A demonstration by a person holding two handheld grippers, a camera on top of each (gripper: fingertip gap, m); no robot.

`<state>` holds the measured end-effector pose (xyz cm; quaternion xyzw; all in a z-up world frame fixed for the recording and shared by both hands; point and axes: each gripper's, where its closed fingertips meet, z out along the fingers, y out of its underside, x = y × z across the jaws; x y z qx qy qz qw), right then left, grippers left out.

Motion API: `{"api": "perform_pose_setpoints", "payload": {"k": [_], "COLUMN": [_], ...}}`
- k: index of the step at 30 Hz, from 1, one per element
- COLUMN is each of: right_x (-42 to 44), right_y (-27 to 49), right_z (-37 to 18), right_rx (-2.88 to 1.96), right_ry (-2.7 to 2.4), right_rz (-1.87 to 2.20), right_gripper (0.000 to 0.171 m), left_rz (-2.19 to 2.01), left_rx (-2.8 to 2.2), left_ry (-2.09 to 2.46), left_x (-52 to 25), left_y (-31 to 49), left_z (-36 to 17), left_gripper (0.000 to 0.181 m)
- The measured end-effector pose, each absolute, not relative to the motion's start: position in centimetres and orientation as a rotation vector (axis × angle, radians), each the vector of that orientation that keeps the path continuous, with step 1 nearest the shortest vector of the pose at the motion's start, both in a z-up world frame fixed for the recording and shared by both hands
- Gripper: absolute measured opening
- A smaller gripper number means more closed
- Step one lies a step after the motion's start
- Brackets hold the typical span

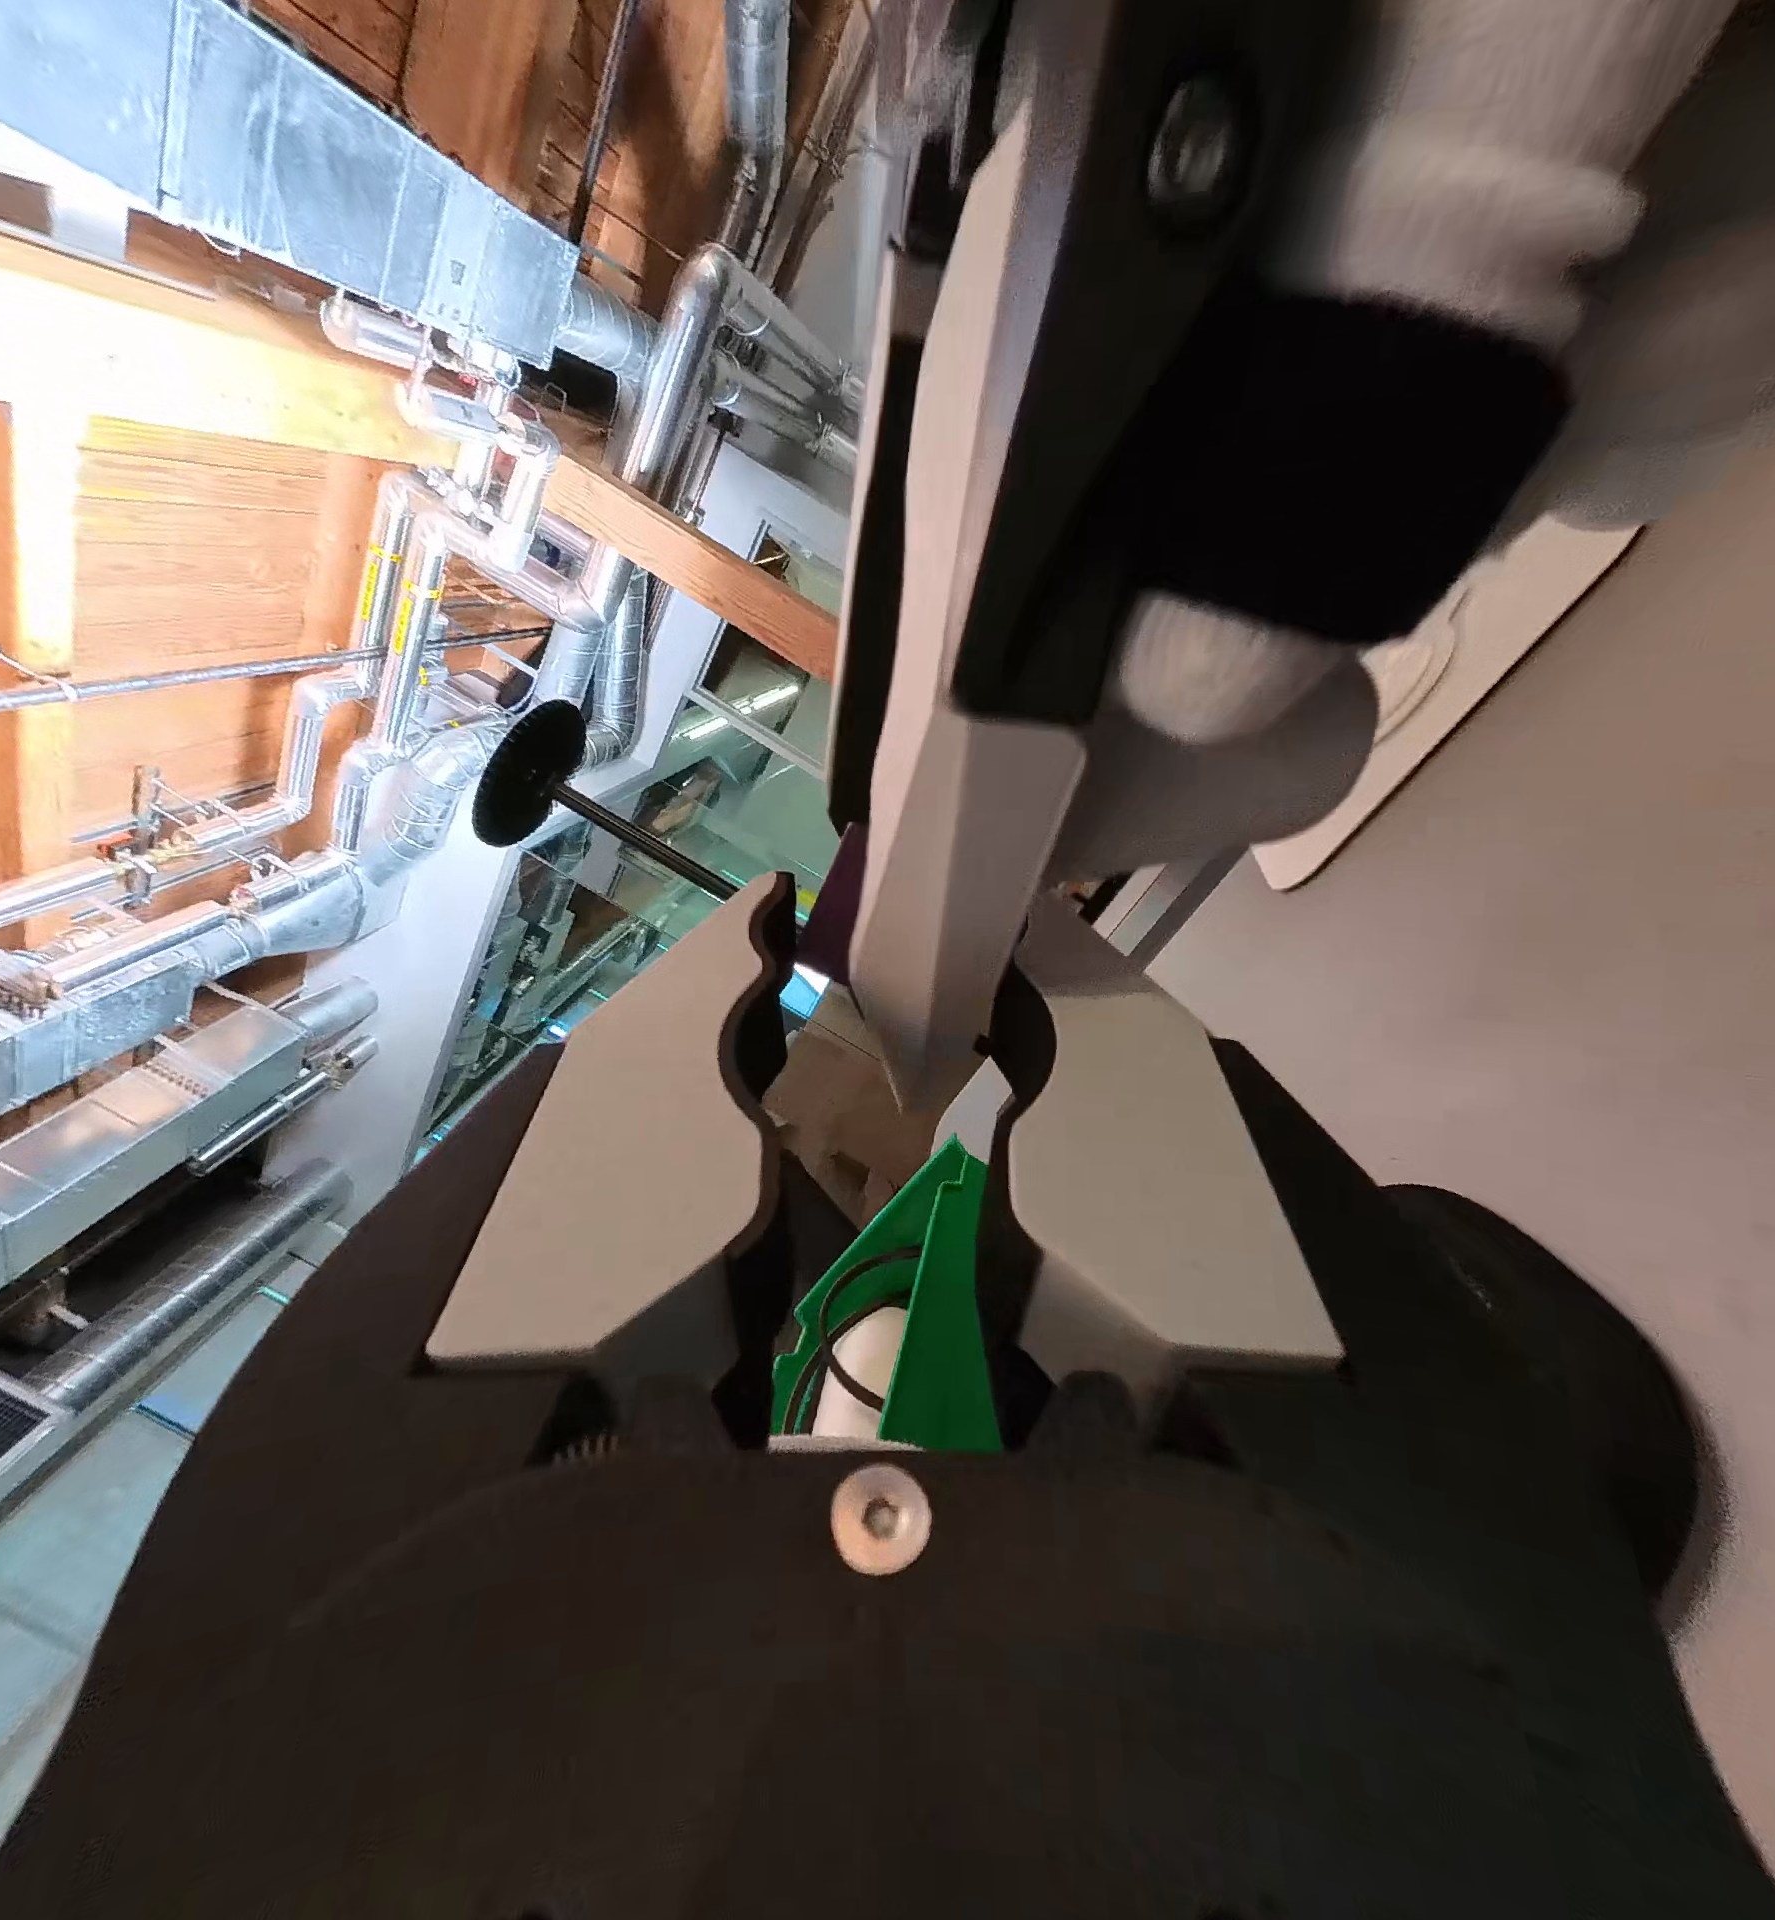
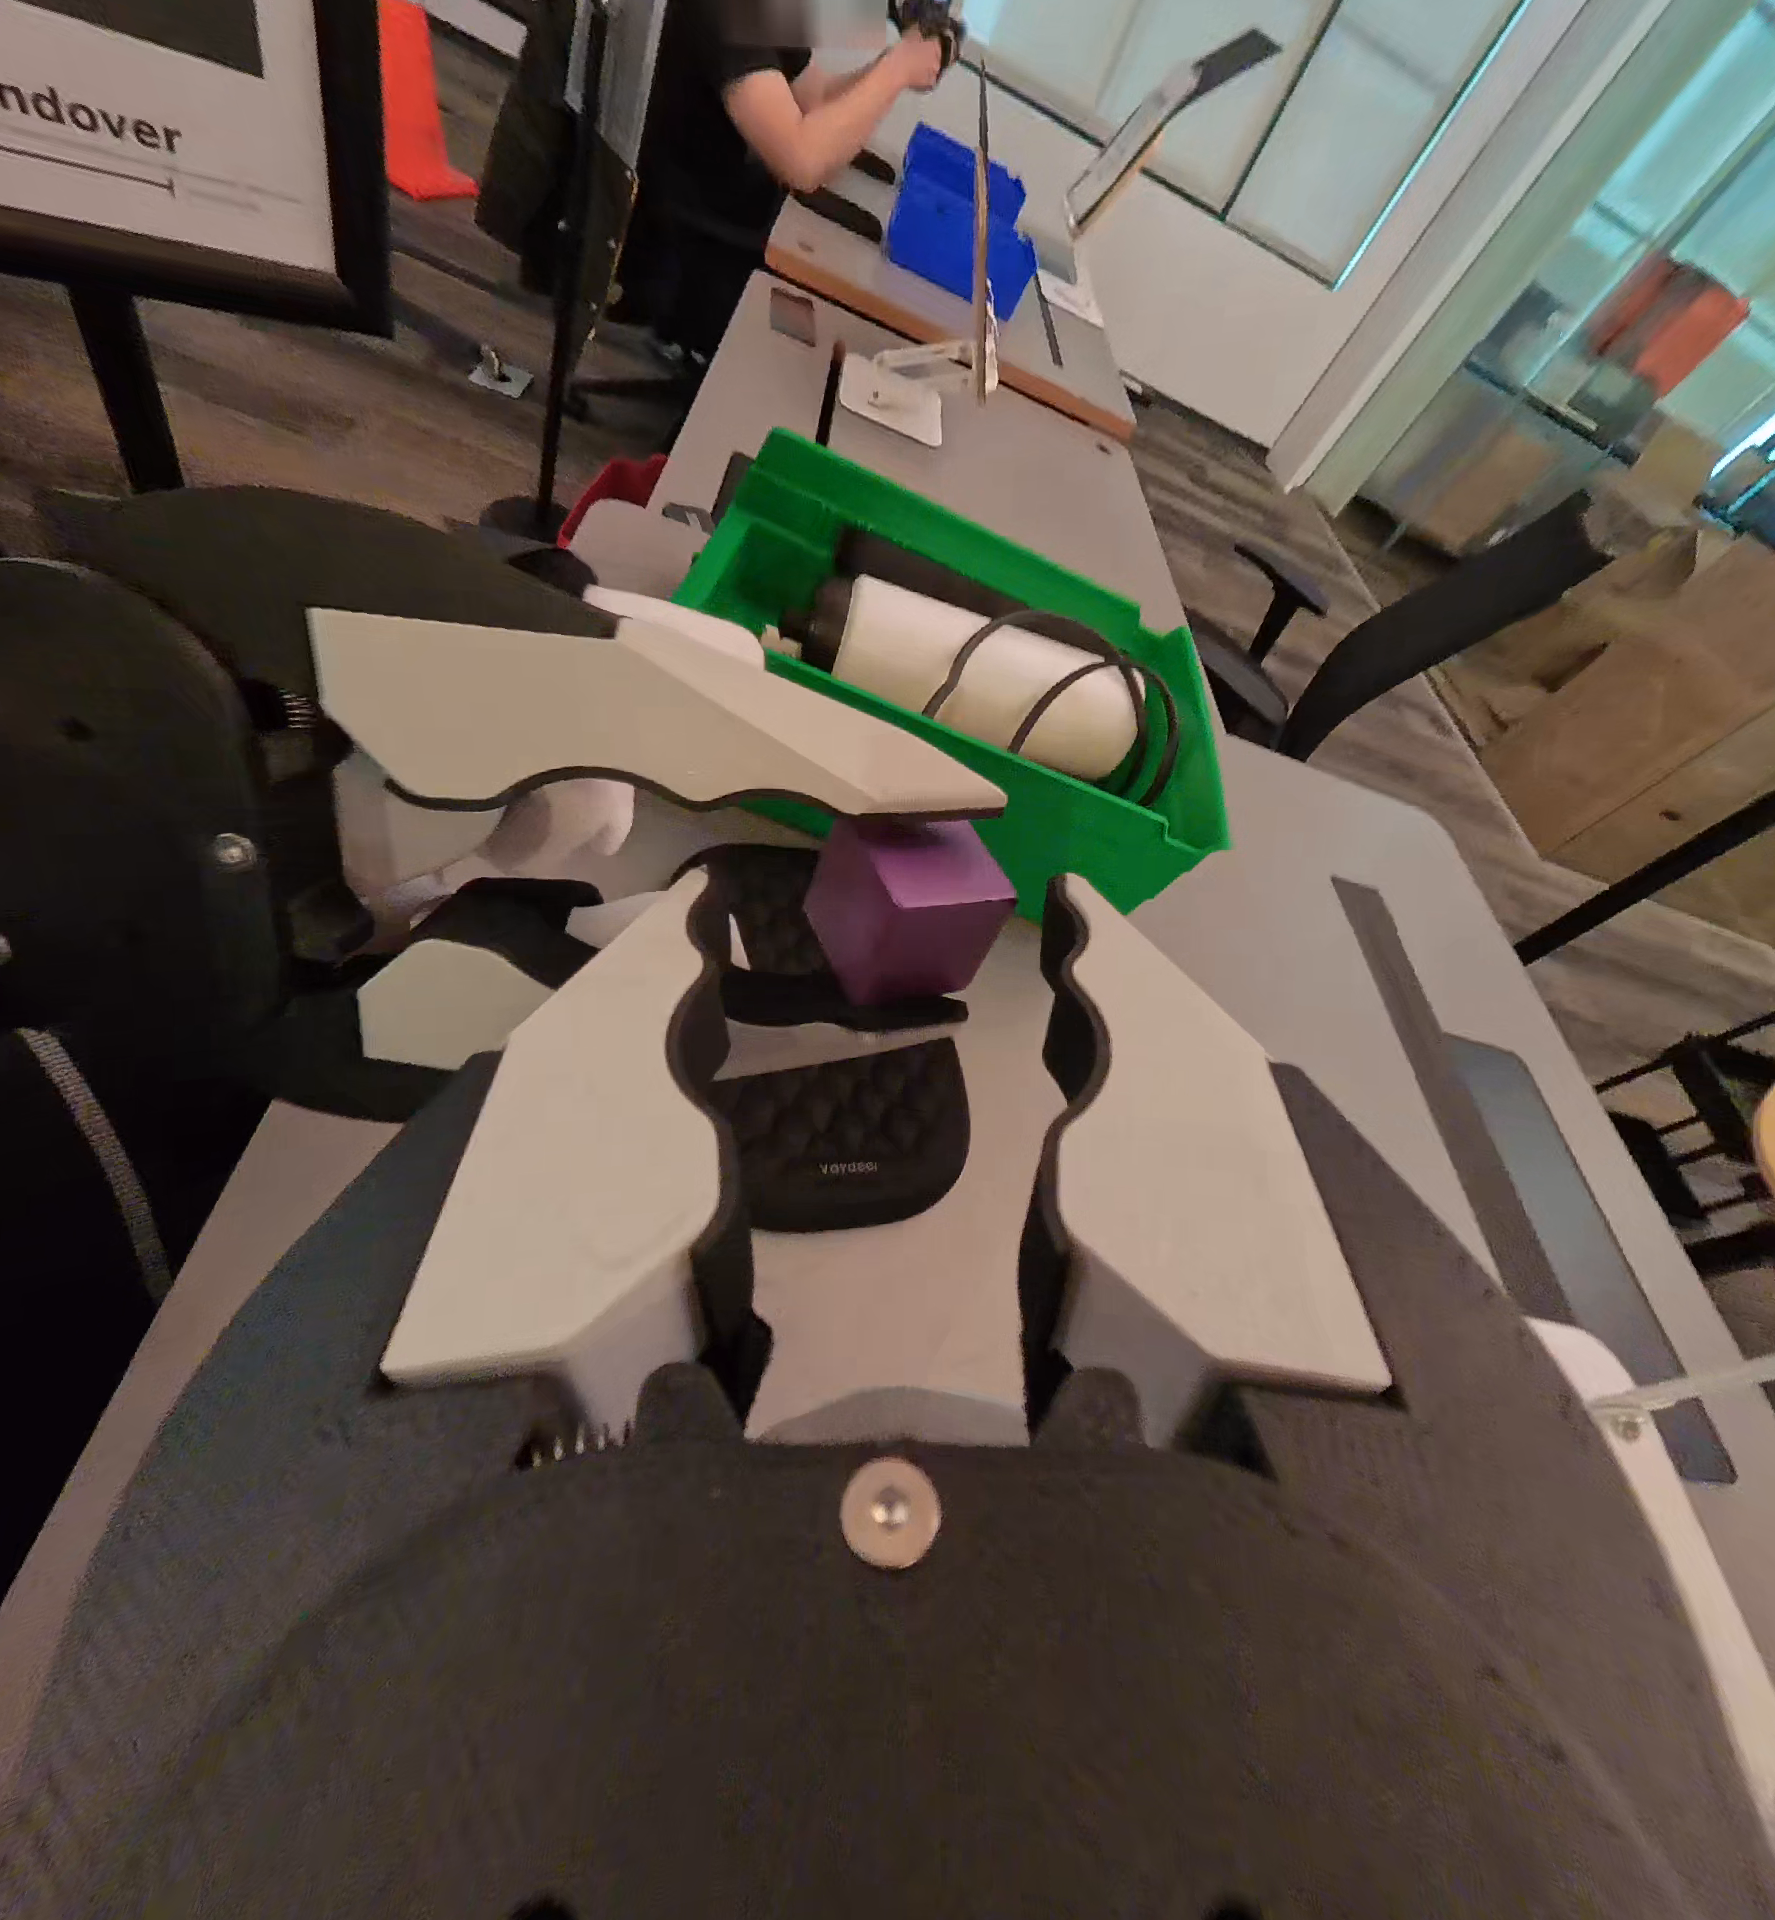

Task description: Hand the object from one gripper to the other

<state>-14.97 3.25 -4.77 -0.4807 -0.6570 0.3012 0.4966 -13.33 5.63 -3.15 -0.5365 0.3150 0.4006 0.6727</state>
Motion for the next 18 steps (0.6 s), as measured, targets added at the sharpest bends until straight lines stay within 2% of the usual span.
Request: {"api": "perform_pose_setpoints", "payload": {"k": [10, 12, 18], "right_x": [-15.7, -15.7, -16.0], "right_y": [4.9, 5.1, 5.2], "right_z": [-6.5, -6.8, -7.3], "right_rx": [-1.26, -1.267, -1.261], "right_ry": [-1.532, -1.535, -1.549], "right_rz": [0.701, 0.709, 0.778], "right_gripper": [0.047, 0.04, 0.039], "left_rz": [0.951, 0.947, 0.936], "left_rx": [-1.265, -1.271, -1.283], "left_ry": [0.721, 0.729, 0.735], "left_x": [-13.5, -13.4, -13.7], "left_y": [6.7, 6.8, 7.1], "left_z": [-4.7, -5.0, -5.6], "left_gripper": [0.034, 0.034, 0.034]}}
